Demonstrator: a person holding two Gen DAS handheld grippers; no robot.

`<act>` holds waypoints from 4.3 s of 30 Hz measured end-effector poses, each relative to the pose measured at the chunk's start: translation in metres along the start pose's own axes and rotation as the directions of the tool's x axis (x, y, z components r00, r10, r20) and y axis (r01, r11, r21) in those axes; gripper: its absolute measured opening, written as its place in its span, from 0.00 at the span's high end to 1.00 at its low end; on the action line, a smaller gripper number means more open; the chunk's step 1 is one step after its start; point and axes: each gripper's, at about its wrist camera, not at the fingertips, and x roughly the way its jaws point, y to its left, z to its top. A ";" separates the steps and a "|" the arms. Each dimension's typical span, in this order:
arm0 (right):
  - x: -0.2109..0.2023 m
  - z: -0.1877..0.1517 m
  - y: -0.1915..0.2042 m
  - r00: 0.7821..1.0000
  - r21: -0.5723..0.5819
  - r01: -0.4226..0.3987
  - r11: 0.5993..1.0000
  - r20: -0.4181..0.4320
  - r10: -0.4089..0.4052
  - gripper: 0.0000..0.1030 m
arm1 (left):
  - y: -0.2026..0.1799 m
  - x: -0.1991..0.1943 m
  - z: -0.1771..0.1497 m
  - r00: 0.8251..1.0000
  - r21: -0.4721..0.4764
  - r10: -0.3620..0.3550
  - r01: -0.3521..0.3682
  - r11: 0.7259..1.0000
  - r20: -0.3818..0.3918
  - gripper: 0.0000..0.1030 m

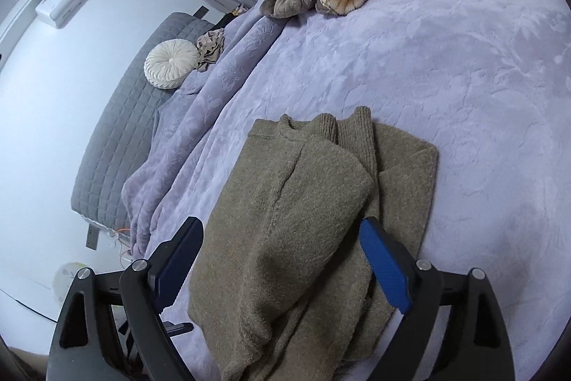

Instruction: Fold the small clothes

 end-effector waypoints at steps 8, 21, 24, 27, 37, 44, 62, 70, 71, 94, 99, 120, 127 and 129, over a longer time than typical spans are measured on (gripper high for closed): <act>0.042 -0.005 -0.004 0.997 0.045 -0.015 0.999 -0.075 0.019 0.30 | -0.012 0.024 0.000 0.999 0.068 0.016 -0.014 0.998 -0.036 0.64; 0.048 0.003 0.008 0.993 0.012 0.030 0.999 -0.113 -0.029 0.76 | 0.045 0.018 0.011 0.984 -0.084 -0.176 0.172 0.981 -0.041 0.45; 0.050 0.000 0.001 0.994 0.033 0.028 0.999 -0.102 -0.025 0.75 | 0.049 0.022 0.015 0.980 -0.099 -0.196 0.191 0.976 -0.041 0.76; 0.042 -0.002 0.011 0.996 -0.023 0.052 0.998 -0.070 -0.053 0.83 | 0.047 0.028 0.019 0.983 -0.082 -0.172 0.166 0.983 -0.069 0.86; -0.001 0.023 0.047 0.999 -0.125 0.039 0.991 0.028 -0.035 0.89 | 0.029 -0.016 0.053 0.989 -0.067 -0.144 0.147 0.987 0.039 0.88; -0.003 0.031 0.009 0.997 -0.081 0.081 0.993 0.019 -0.080 0.91 | -0.003 0.010 0.060 0.994 -0.029 -0.112 0.112 0.993 -0.014 0.88; -0.047 0.000 0.031 0.969 -0.112 0.203 0.973 0.169 -0.183 0.54 | 0.027 -0.045 0.037 0.977 -0.051 -0.192 0.197 0.979 0.097 0.00; 0.005 0.008 0.022 0.998 -0.047 0.049 0.998 0.033 -0.048 0.28 | 0.137 0.008 0.024 0.998 -0.430 -0.055 0.047 0.902 -0.006 0.00; 0.012 0.009 0.010 0.989 -0.018 0.149 0.989 0.021 -0.148 0.29 | 0.145 0.025 0.018 0.997 -0.465 -0.056 0.025 0.885 -0.052 0.00; -0.003 -0.120 0.051 0.939 -0.095 0.336 0.937 -0.043 -0.341 0.37 | 0.153 0.019 -0.034 0.986 -0.409 0.025 -0.090 0.908 -0.163 0.00; -0.038 -0.111 0.083 0.924 -0.149 0.382 0.912 0.066 -0.376 0.20 | 0.157 0.002 -0.024 0.993 -0.403 0.001 -0.048 0.914 -0.115 0.00; 0.037 -0.032 -0.017 0.946 0.146 0.325 0.934 -0.047 -0.322 0.21 | 0.210 0.129 0.014 0.868 -0.675 -0.492 0.328 0.661 -0.060 0.11; 0.033 -0.028 0.023 0.926 0.028 0.377 0.926 -0.036 -0.376 0.63 | 0.190 0.096 0.037 0.911 -0.562 -0.402 0.285 0.777 -0.094 0.52; 0.027 -0.030 0.041 0.922 0.000 0.388 0.922 -0.013 -0.388 0.64 | 0.186 0.082 0.039 0.921 -0.556 -0.380 0.272 0.786 -0.086 0.53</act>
